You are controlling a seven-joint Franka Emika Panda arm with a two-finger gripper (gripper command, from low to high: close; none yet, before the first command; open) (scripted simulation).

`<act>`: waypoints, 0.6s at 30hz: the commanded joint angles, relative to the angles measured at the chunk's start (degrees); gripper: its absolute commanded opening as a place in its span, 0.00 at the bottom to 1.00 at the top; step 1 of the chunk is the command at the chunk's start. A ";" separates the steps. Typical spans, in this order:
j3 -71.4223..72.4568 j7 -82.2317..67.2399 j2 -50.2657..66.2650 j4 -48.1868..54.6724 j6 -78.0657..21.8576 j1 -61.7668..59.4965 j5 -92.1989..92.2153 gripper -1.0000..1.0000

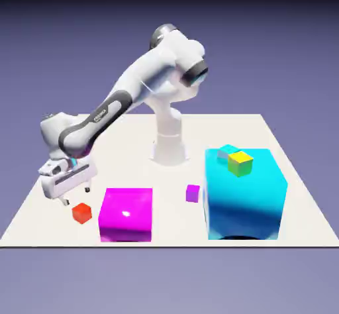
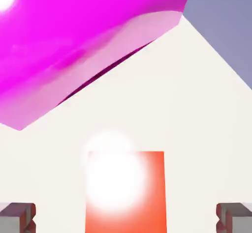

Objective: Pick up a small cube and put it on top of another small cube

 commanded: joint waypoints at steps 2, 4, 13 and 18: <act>4.15 -1.66 3.27 1.31 1.36 -2.19 4.13 0.50; 4.61 -1.84 3.63 1.45 1.51 -2.43 4.58 0.00; -0.30 6.11 -6.01 -0.17 -2.41 -2.78 -13.37 0.00; 5.48 12.93 -13.01 0.56 -3.23 -5.90 -25.83 0.00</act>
